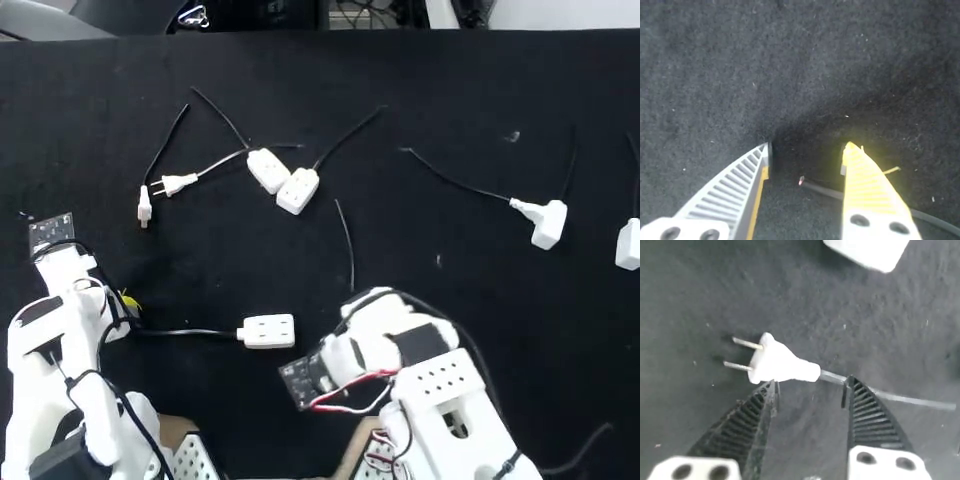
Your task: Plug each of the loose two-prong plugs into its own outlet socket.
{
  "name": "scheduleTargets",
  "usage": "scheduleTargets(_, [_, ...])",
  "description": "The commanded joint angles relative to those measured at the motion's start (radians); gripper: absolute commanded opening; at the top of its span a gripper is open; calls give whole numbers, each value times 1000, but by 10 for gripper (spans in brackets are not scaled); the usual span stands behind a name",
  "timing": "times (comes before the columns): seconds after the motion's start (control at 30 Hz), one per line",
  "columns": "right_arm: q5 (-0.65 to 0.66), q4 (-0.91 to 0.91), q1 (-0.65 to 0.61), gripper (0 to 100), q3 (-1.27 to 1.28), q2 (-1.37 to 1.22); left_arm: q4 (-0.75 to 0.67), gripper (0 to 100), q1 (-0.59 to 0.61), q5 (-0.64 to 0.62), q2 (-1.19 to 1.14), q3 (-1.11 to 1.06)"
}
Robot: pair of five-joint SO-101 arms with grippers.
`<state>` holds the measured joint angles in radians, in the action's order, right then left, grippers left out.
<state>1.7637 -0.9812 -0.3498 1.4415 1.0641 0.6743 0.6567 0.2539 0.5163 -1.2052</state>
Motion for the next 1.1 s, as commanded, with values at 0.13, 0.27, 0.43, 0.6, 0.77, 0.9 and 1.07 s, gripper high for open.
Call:
scheduleTargets(0.13, [12, 15, -117, 200, 44, 15, -43, 230, 27, -14, -2, -1])
scheduleTargets(0.27, [14, 15, -132, 151, 50, 15, -43, 230, 27, -14, -2, -1])
scheduleTargets(0.43, [41, -61, -135, 60, 44, 21, -43, 230, 27, -14, -2, -2])
scheduleTargets(0.6, [46, -138, -75, 10, -22, 21, -43, 230, 27, -14, -2, -2])
scheduleTargets(0.77, [20, -233, 40, 11, -165, 22, -43, 230, 27, -14, -2, -2])
scheduleTargets(0.9, [-92, -238, 6, 15, -157, 16, -43, 230, 27, -14, -2, -2])
scheduleTargets(1.07, [-153, -78, 2, 151, -42, 16, -43, 230, 27, -14, -2, -2])
